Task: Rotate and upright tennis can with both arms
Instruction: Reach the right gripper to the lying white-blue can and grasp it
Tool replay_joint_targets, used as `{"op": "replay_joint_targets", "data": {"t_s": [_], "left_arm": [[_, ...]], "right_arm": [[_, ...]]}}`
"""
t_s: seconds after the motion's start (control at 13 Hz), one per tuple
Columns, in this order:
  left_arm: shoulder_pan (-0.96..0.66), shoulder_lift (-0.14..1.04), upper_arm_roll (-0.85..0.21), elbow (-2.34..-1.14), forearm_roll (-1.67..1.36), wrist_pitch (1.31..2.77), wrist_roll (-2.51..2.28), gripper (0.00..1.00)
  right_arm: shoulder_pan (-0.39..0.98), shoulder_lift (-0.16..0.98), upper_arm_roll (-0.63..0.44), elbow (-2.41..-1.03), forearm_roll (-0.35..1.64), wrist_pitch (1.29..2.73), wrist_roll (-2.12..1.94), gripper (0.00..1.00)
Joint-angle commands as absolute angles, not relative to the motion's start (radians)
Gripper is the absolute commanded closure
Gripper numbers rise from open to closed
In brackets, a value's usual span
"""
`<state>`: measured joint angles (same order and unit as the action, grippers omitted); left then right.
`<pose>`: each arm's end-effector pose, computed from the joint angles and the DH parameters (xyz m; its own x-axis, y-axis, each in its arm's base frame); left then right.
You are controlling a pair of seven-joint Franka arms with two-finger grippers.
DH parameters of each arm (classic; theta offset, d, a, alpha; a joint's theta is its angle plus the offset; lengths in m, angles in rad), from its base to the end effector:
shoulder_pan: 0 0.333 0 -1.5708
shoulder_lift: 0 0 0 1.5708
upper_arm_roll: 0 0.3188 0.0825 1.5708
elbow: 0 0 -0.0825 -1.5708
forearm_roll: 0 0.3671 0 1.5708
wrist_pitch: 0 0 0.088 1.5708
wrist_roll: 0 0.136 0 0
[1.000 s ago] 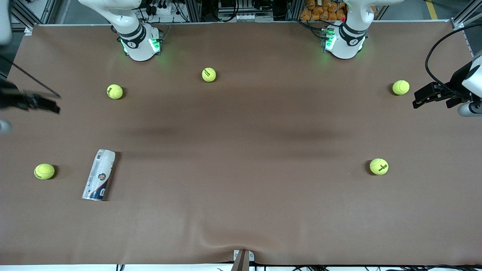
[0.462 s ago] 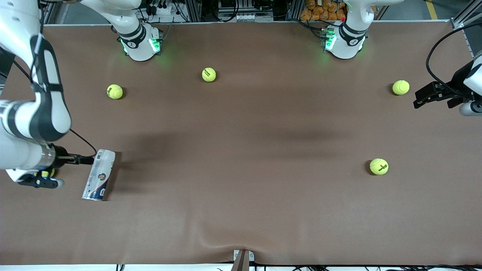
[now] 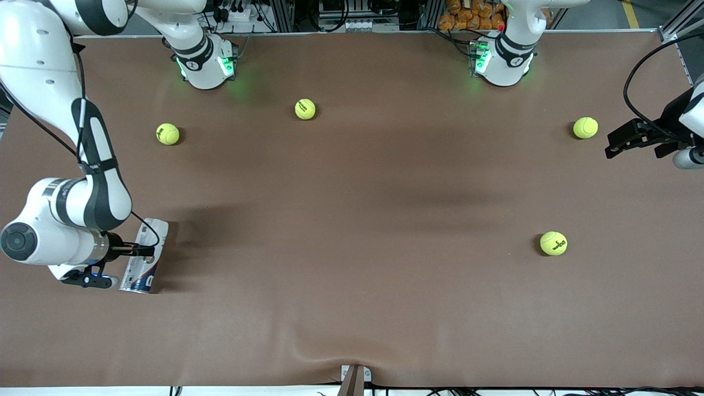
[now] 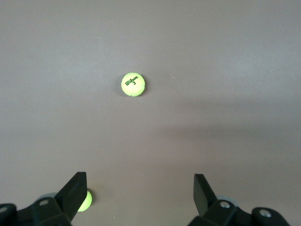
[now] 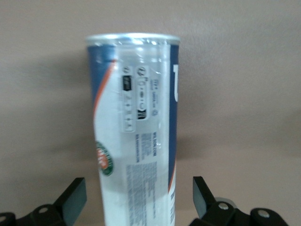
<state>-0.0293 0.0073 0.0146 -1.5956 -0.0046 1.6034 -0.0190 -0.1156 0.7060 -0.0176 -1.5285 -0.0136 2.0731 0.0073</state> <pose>0.5424 -0.0086 0.5859 1.0000 0.0044 0.0004 0.0044 -1.0000 0.0045 0.6687 -0.0892 0.2126 0.9785 -0.1295 -0.1606 -0.1274 -0.9916 0.0233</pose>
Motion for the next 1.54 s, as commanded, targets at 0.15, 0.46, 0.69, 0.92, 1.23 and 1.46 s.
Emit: {"op": "replay_joint_targets", "data": {"t_s": [0.15, 0.46, 0.69, 0.92, 1.23, 1.46], "left_arm": [[-0.021, 0.011, 0.011, -1.585, -0.003, 1.585, 0.008, 0.00], [-0.023, 0.011, 0.011, -1.582, -0.002, 1.580, 0.008, 0.00], [-0.023, 0.012, 0.011, -1.582, -0.002, 1.580, 0.008, 0.00], [-0.023, 0.012, 0.011, -1.582, -0.003, 1.580, 0.008, 0.00], [-0.021, 0.012, 0.011, -1.583, -0.003, 1.580, 0.008, 0.00], [-0.020, 0.012, 0.011, -1.583, -0.003, 1.578, 0.008, 0.00]], "right_arm": [[-0.132, 0.764, -0.005, -1.509, 0.006, 2.108, -0.011, 0.00], [-0.132, 0.784, -0.005, -1.511, 0.006, 2.108, -0.063, 0.00], [-0.132, 0.795, -0.005, -1.509, 0.006, 2.114, -0.067, 0.00], [-0.132, 0.798, -0.005, -1.511, 0.006, 2.163, -0.067, 0.00], [-0.126, 0.790, -0.005, -1.503, 0.005, 2.163, -0.071, 0.24], [-0.100, 0.759, 0.020, -1.497, 0.005, 2.158, -0.089, 0.22]]}}
